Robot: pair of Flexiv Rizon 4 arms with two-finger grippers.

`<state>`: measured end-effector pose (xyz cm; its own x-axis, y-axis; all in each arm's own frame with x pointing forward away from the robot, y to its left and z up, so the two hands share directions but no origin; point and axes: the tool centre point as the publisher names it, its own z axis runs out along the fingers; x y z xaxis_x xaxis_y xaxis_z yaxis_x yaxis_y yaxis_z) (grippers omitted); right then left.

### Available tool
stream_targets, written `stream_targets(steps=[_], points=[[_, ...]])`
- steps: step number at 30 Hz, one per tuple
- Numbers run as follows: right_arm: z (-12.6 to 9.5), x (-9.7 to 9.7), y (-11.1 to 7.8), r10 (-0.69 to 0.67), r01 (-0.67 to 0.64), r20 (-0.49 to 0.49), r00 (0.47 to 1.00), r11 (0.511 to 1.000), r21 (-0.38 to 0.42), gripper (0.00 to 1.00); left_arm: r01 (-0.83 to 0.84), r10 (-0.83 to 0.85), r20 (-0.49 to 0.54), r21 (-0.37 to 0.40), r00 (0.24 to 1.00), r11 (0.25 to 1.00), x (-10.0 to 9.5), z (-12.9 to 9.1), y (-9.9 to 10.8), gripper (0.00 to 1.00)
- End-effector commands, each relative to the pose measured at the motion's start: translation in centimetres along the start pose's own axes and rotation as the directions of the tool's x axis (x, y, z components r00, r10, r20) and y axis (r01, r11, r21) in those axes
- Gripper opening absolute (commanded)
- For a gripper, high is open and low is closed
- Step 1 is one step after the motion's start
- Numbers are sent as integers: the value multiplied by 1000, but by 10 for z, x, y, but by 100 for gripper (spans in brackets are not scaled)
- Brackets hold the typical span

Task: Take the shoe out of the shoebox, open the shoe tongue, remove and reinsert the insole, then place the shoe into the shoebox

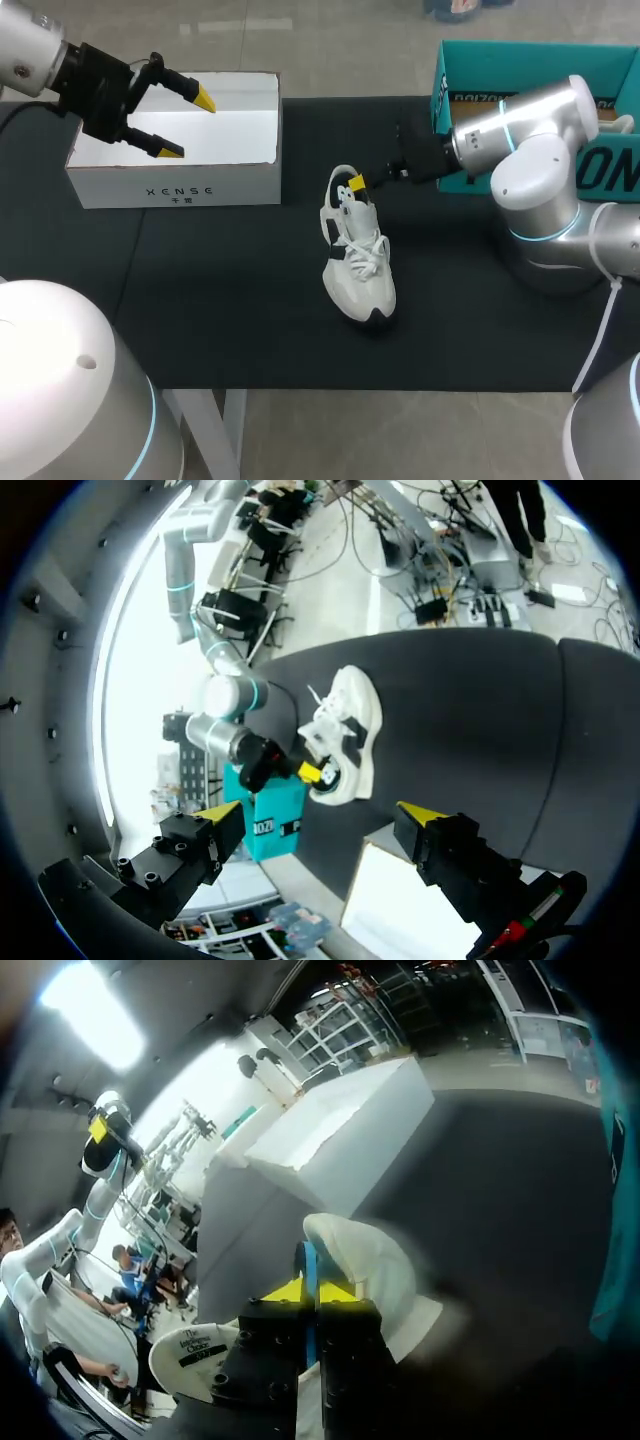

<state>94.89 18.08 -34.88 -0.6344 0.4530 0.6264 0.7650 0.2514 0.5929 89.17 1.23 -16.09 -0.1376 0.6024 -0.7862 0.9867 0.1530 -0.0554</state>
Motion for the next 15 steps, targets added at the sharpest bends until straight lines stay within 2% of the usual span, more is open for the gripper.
stream_targets(steps=[1, 6, 9, 10, 11, 12, 13, 15], points=[[5, 2, -14, 22, -22, 2, 1000, 1000, 1, 0, 0, 0, -4, 0, 1000, 1000, 0, 0, 0, 100], [9, 10, -30, 38, -37, -14, 999, 998, 43, 0, 0, 0, -4, 0, 1000, 1000, 0, 0, 0, 100], [10, 11, -33, 41, -40, -18, 999, 998, 51, 0, 0, 0, -4, 0, 1000, 1000, 0, 0, 0, 100], [10, 11, -33, 41, -41, -16, 999, 998, 52, 10, 0, 0, -4, 0, 1000, 1000, 0, 0, 0, 100], [9, 12, -32, 42, -42, -14, 999, 998, 51, 26, 0, 0, -4, 0, 1000, 1000, 0, 0, 0, 100], [9, 12, -30, 41, -41, -12, 999, 998, 50, 47, 0, 0, -4, 0, 1000, 1000, 0, 0, 0, 100], [8, 12, -28, 36, -36, -4, 999, 998, 53, 97, 0, 0, -4, 0, 1000, 1000, 0, 0, 0, 100], [7, 13, -23, 29, -29, 2, 1000, 998, 53, 100, 0, 0, -4, 0, 1000, 1000, 0, 0, 0, 100]])
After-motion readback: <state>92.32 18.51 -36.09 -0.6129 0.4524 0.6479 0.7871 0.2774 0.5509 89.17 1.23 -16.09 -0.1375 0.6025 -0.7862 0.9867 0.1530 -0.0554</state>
